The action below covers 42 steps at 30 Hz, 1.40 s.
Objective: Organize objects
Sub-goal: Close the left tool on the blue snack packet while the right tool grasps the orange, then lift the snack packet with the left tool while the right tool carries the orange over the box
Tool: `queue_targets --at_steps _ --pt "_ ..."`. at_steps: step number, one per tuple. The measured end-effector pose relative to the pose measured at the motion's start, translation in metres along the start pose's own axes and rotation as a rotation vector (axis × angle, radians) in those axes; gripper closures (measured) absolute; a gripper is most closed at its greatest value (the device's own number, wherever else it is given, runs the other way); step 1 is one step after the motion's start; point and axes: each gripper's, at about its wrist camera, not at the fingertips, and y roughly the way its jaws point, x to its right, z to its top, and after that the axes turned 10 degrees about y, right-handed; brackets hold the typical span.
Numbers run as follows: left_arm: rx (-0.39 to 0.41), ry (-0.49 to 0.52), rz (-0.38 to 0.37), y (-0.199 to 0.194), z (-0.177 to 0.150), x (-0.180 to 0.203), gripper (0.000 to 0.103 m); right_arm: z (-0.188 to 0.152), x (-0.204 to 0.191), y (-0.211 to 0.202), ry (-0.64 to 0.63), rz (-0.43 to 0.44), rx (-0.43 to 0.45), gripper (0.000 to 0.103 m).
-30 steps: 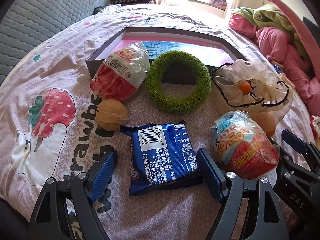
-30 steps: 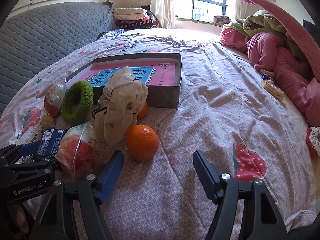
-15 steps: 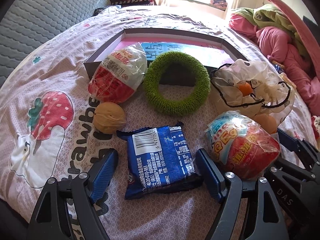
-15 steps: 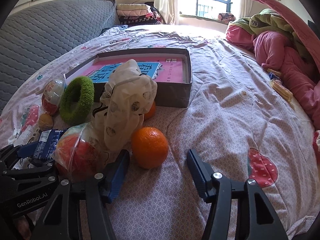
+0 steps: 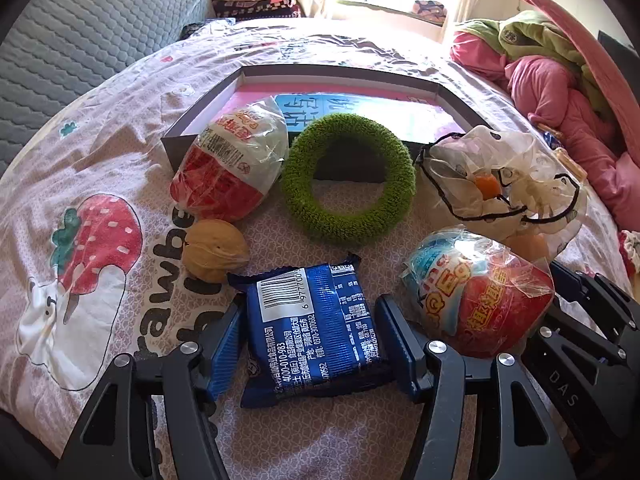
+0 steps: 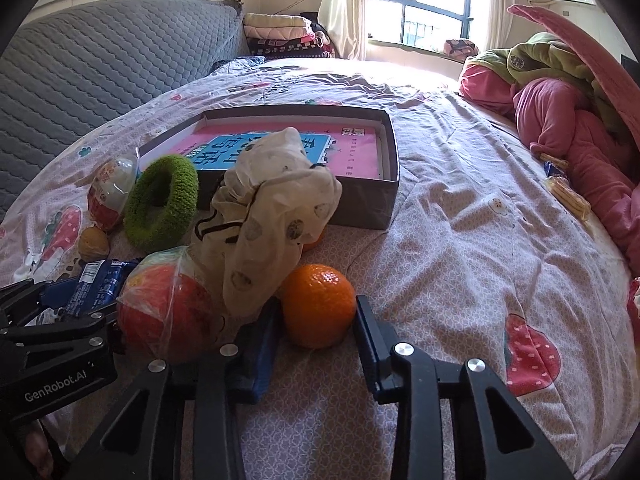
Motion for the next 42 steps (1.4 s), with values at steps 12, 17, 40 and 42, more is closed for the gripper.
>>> queue_targets --at_steps 12,17,40,42 --pt "0.028 0.034 -0.016 -0.009 -0.005 0.003 0.045 0.000 0.002 -0.008 0.019 0.039 0.024 0.067" --pt "0.043 0.037 -0.040 -0.014 -0.007 0.003 0.048 -0.004 0.001 -0.016 0.019 0.073 0.026 0.067" --pt "0.136 0.081 -0.008 -0.056 -0.012 0.005 0.048 -0.011 0.022 -0.061 0.100 0.116 0.107 0.067" --pt "0.147 0.086 -0.007 -0.059 -0.012 0.005 0.048 -0.011 0.019 -0.065 0.096 0.120 0.120 0.067"
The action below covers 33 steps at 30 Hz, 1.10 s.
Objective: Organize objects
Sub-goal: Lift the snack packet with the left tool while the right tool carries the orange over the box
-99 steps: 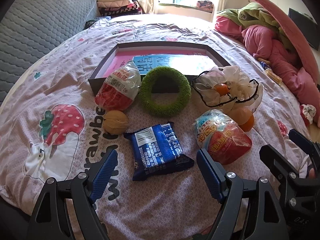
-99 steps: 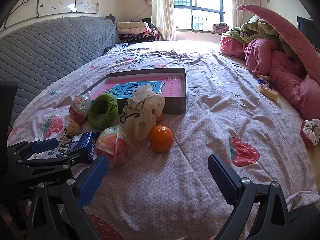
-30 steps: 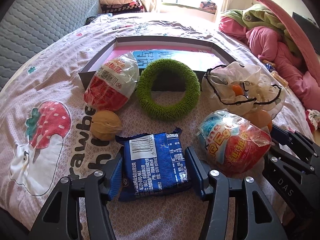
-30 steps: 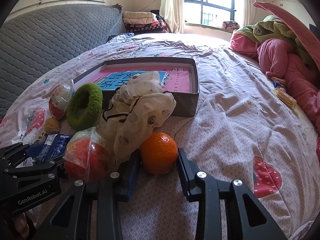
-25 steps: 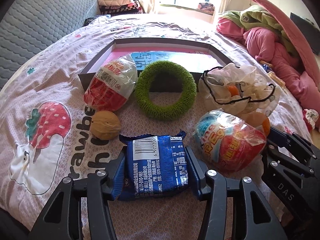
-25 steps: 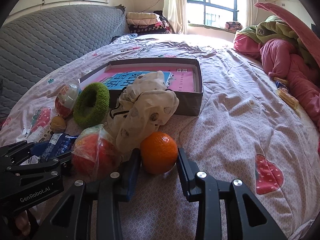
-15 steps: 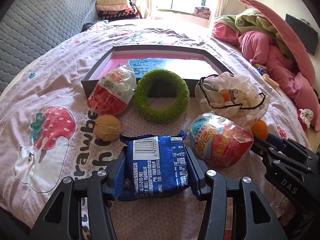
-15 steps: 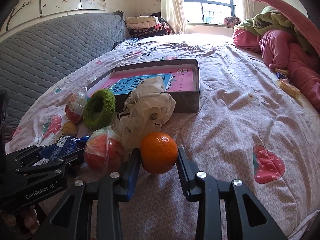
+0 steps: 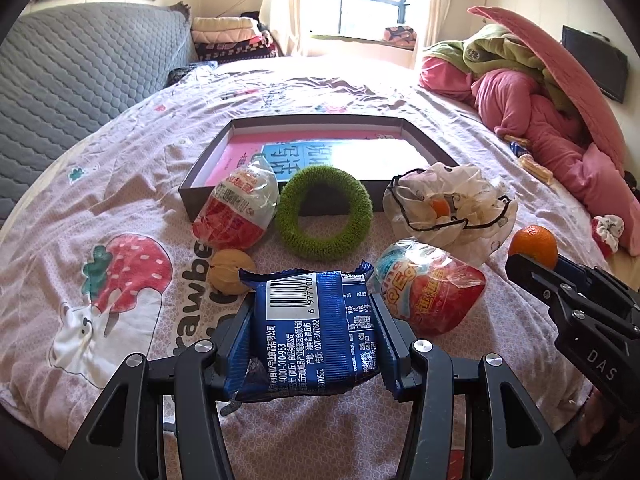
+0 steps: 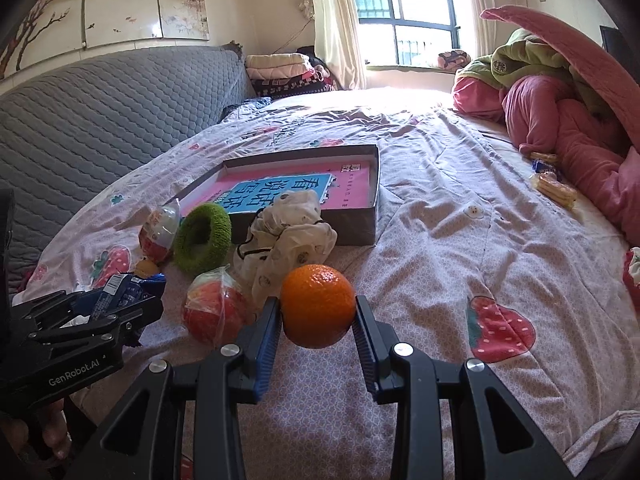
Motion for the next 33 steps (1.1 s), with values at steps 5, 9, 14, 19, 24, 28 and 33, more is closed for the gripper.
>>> queue_targets --at_steps 5,9,14,19,24,28,33 --pt "0.014 0.000 -0.001 -0.003 0.001 0.000 0.048 0.002 -0.011 -0.009 -0.032 0.001 0.040 0.067" --pt "0.014 0.003 0.001 -0.004 0.003 -0.002 0.048 0.003 -0.017 -0.014 -0.037 0.013 0.054 0.067" --pt "0.040 0.004 0.008 -0.014 0.007 -0.005 0.048 0.005 -0.029 -0.021 -0.058 0.007 0.069 0.067" --pt "0.058 0.022 0.012 -0.021 0.011 -0.005 0.048 0.009 -0.037 -0.025 -0.051 0.013 0.073 0.067" --pt "0.066 0.032 0.000 -0.023 0.017 -0.005 0.048 0.013 -0.038 -0.026 -0.033 0.013 0.083 0.067" --pt "0.073 0.040 -0.010 -0.023 0.023 -0.006 0.048 0.019 -0.034 -0.025 -0.001 0.013 0.086 0.067" --pt "0.078 0.045 -0.004 -0.018 0.032 -0.010 0.048 0.025 -0.034 -0.024 0.003 -0.004 0.106 0.067"
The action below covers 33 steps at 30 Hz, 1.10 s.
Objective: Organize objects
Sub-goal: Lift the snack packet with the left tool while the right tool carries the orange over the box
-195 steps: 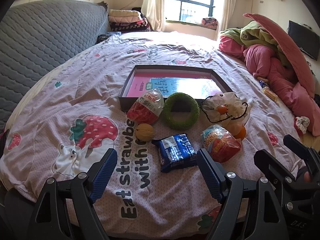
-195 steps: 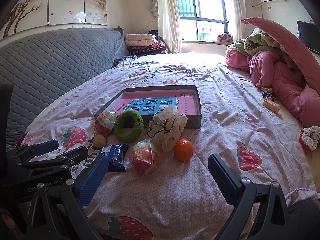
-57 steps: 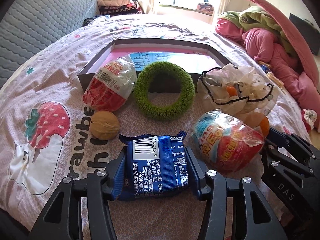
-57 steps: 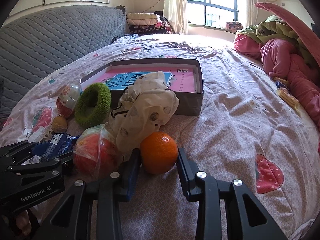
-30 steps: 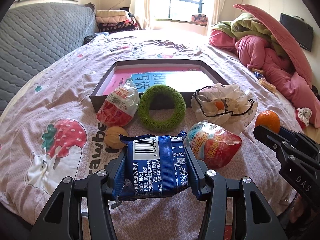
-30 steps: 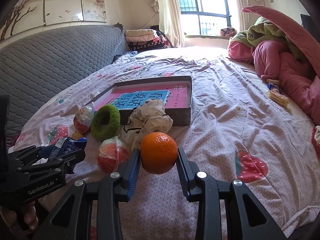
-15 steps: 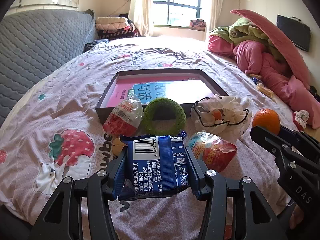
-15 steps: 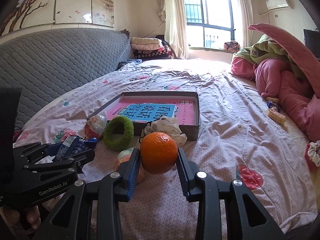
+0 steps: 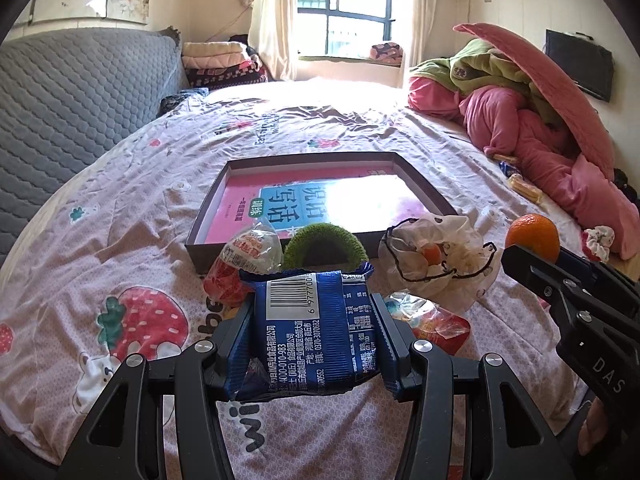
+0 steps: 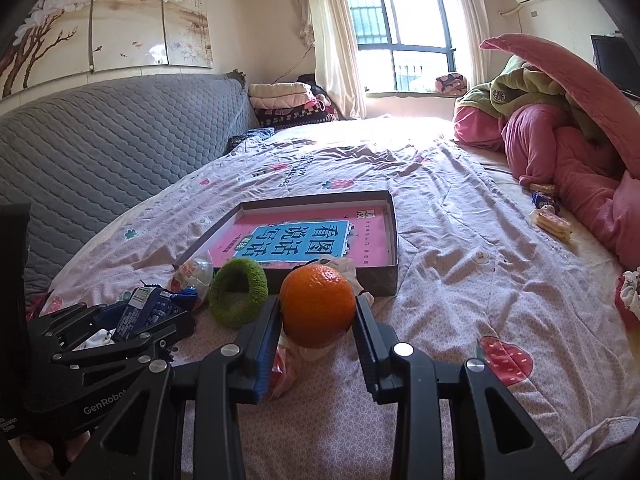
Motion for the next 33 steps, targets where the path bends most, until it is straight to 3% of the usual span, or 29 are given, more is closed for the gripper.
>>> queue_targets --at_steps 16,33 --pt "-0.025 0.025 -0.055 0.025 0.020 -0.007 0.048 0.004 -0.007 0.012 -0.031 0.004 -0.005 0.067" --pt "0.019 0.064 -0.070 0.043 0.052 -0.015 0.048 0.029 -0.017 0.032 -0.059 0.001 0.004 0.067"
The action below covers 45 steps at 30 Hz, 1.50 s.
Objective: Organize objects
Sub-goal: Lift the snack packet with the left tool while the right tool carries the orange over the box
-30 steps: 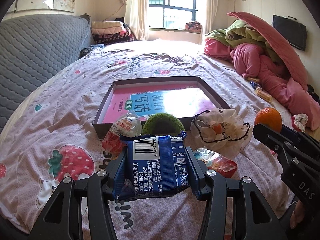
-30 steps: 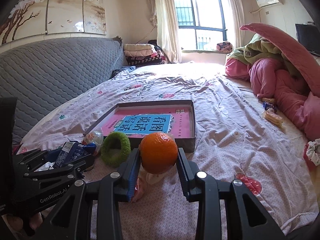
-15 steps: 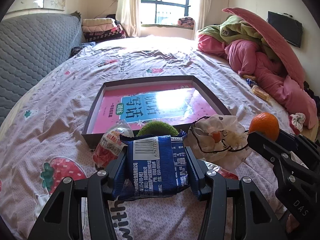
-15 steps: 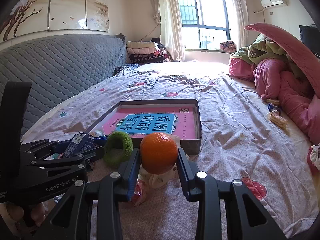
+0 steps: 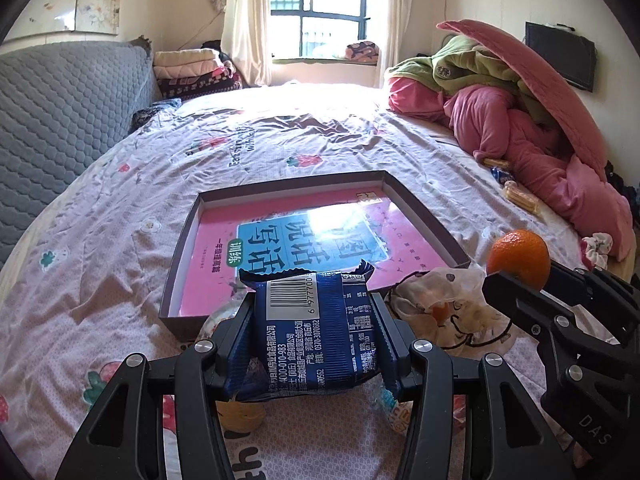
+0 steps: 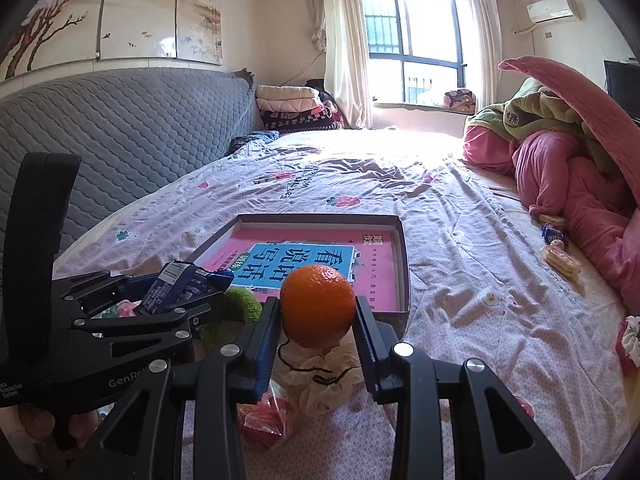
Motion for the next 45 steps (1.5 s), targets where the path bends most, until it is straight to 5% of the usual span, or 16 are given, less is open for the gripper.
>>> queue_targets --at_steps 32,45 --pt "-0.033 -0.107 0.023 0.059 0.029 -0.081 0.048 0.057 -0.009 0.059 -0.056 0.074 -0.011 0.067" --pt "-0.029 -0.124 0.052 0.081 0.033 -0.101 0.048 0.056 0.016 0.095 -0.025 0.028 -0.065 0.066"
